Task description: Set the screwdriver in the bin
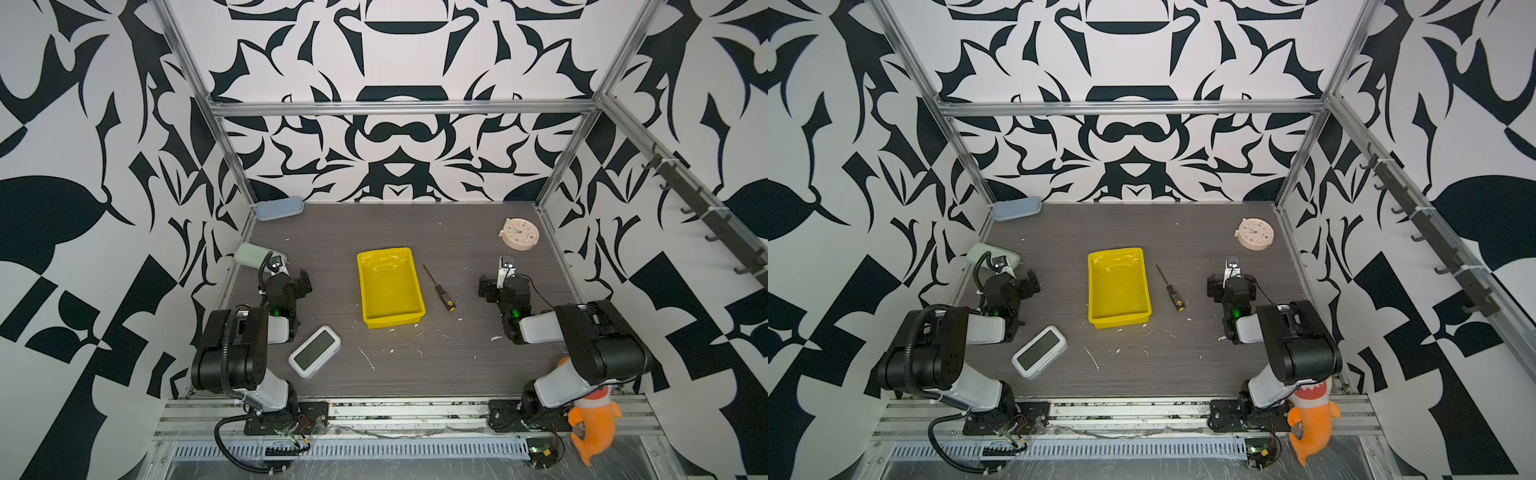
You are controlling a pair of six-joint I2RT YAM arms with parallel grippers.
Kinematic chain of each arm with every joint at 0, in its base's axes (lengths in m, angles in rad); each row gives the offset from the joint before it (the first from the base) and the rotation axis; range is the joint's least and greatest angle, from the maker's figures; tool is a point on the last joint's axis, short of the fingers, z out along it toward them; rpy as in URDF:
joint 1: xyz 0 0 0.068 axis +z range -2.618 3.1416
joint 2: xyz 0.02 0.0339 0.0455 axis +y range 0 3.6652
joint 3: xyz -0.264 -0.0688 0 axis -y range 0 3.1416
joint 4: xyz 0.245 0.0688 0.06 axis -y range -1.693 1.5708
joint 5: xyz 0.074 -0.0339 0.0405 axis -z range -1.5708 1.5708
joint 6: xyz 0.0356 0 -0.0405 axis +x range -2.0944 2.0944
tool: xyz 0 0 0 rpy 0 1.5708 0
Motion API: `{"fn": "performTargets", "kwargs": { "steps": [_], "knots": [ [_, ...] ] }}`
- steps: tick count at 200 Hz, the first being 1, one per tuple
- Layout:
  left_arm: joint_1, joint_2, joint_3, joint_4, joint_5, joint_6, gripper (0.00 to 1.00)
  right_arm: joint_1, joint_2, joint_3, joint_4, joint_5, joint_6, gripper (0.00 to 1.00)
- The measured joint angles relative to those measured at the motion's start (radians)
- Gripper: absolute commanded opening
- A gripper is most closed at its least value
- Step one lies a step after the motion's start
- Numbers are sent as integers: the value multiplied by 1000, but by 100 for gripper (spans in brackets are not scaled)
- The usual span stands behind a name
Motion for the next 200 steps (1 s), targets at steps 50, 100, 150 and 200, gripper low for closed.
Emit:
{"fn": "performTargets", "kwargs": {
  "steps": [50, 100, 150, 200],
  "knots": [
    [0, 0, 0, 0, 0, 0, 99, 0, 0, 0, 0, -6, -1, 100],
    [0, 0, 0, 0, 0, 0, 99, 0, 0, 0, -6, -11, -2, 100],
    [0, 0, 0, 0, 0, 0, 99, 0, 0, 0, -8, -12, -2, 100],
    [0, 0, 0, 0, 0, 0, 99, 0, 0, 0, -8, -14, -3, 100]
  ]
}}
